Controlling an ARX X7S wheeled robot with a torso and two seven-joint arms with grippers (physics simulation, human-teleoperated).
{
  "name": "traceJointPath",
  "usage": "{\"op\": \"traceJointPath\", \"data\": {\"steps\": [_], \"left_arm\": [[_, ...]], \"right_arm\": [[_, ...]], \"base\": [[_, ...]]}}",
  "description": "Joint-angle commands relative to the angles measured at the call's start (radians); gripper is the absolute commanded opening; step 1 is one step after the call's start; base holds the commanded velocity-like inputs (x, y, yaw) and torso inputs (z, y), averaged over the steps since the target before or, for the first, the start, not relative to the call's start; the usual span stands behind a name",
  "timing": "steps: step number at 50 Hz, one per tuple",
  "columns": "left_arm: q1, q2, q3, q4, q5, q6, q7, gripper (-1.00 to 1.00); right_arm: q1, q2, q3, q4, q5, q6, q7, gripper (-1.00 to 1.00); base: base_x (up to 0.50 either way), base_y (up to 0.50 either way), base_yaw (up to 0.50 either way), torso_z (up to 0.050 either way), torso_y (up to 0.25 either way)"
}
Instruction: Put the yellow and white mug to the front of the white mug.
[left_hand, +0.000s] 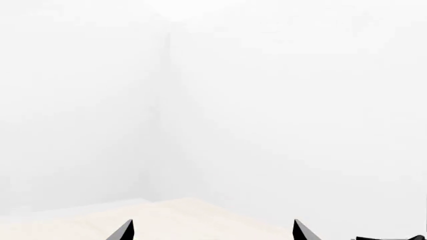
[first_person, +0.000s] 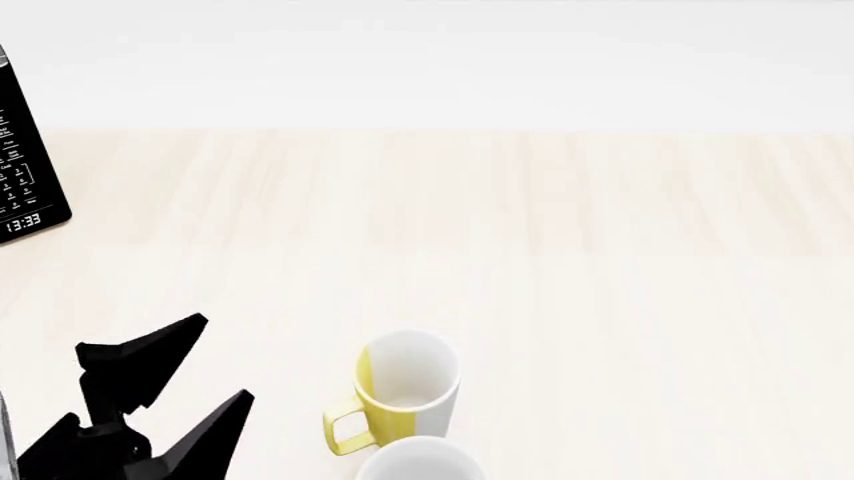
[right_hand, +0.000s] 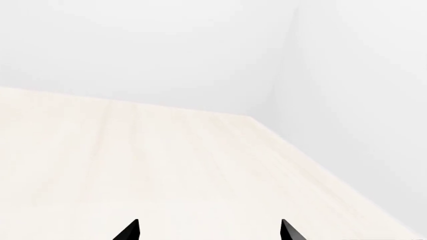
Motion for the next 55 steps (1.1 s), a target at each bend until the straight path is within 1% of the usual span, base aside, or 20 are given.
{"op": "traceJointPath", "data": {"steps": [1,2,4,5,9,11,12,14,16,17,24,27,29,30,32,34,42,46,50,55], "left_arm": [[0.226,0.020,0.050,0.278,-0.100,0.181,-0.340,1.00],[0.242,0.024,0.060,0.284,-0.081,0.243,-0.424,1.00],[0.269,0.016,0.076,0.318,-0.108,0.245,-0.460,1.00],[0.284,0.023,0.081,0.322,-0.073,0.295,-0.543,1.00],[0.341,0.015,0.124,0.369,-0.068,0.324,-0.615,1.00],[0.349,0.021,0.140,0.356,0.002,0.409,-0.683,1.00],[0.377,0.005,0.155,0.401,-0.052,0.372,-0.673,1.00],[0.398,0.002,0.159,0.415,-0.062,0.382,-0.695,1.00],[0.412,0.012,0.155,0.402,-0.010,0.434,-0.744,1.00],[0.425,0.012,0.159,0.404,-0.039,0.441,-0.747,1.00],[0.468,0.013,0.186,0.382,0.031,0.570,-0.849,1.00],[0.477,0.002,0.205,0.368,0.019,0.585,-0.860,1.00],[0.484,0.004,0.219,0.342,0.058,0.620,-0.866,1.00],[0.489,-0.003,0.226,0.353,0.028,0.615,-0.864,1.00],[0.499,-0.009,0.229,0.364,0.067,0.640,-0.876,1.00],[0.500,-0.002,0.210,0.362,0.130,0.684,-0.913,1.00],[0.533,-0.008,0.192,0.429,0.072,0.783,-0.976,1.00],[0.547,-0.001,0.181,0.451,0.095,0.838,-1.009,1.00],[0.554,-0.017,0.186,0.475,0.085,0.812,-1.038,1.00],[0.567,-0.011,0.182,0.495,0.121,0.846,-1.071,1.00]], "right_arm": [[-0.006,0.003,0.009,0.013,0.005,-0.026,0.009,1.00],[-0.009,0.004,0.011,0.013,0.001,-0.035,0.014,1.00],[-0.012,0.005,0.013,0.013,-0.003,-0.047,0.018,1.00],[-0.014,0.005,0.014,0.011,-0.011,-0.051,0.026,1.00],[-0.021,0.007,0.013,0.006,-0.019,-0.073,0.032,1.00],[-0.025,0.008,0.014,0.002,-0.024,-0.085,0.037,1.00],[-0.027,0.009,0.015,-0.002,-0.030,-0.094,0.041,1.00],[-0.027,0.009,0.014,-0.004,-0.046,-0.105,0.053,1.00],[-0.029,0.009,0.013,-0.002,-0.055,-0.126,0.060,1.00],[-0.030,0.008,0.012,-0.002,-0.070,-0.141,0.071,1.00],[-0.060,0.007,0.030,-0.049,-0.113,-0.202,0.122,1.00],[-0.062,0.009,0.031,-0.044,-0.117,-0.215,0.127,1.00],[-0.064,0.011,0.030,-0.043,-0.119,-0.220,0.129,1.00],[-0.069,0.012,0.031,-0.048,-0.126,-0.222,0.133,1.00],[-0.081,0.017,0.036,-0.073,-0.137,-0.224,0.140,1.00],[-0.094,0.020,0.043,-0.089,-0.144,-0.230,0.148,1.00],[-0.152,0.024,0.078,-0.163,-0.162,-0.269,0.188,1.00],[-0.184,0.024,0.091,-0.210,-0.186,-0.299,0.211,1.00],[-0.202,0.025,0.100,-0.216,-0.193,-0.336,0.229,1.00],[-0.214,0.024,0.114,-0.217,-0.192,-0.366,0.247,1.00]], "base": [[0.00,0.00,0.00,0.000,0.000],[0.00,0.00,0.00,0.000,0.000],[0.00,0.00,0.00,0.000,0.000],[0.00,0.00,0.00,0.000,0.000],[0.00,0.00,0.00,0.000,0.000],[0.00,0.00,0.00,0.000,0.000],[0.00,0.00,0.00,0.000,0.000],[0.00,0.00,0.00,0.000,0.000],[0.00,0.00,0.00,0.000,0.000],[0.00,0.00,0.00,0.000,0.000],[0.00,0.00,0.00,0.000,0.000],[0.00,0.00,0.00,0.000,0.000],[0.00,0.00,0.00,0.000,0.000],[0.00,0.00,0.00,0.000,0.000],[0.00,0.00,0.00,0.000,0.000],[0.00,0.00,0.00,0.000,0.000],[0.00,0.00,0.00,0.000,0.000],[0.00,0.00,0.00,0.000,0.000],[0.00,0.00,0.00,0.000,0.000],[0.00,0.00,0.00,0.000,0.000]]}}
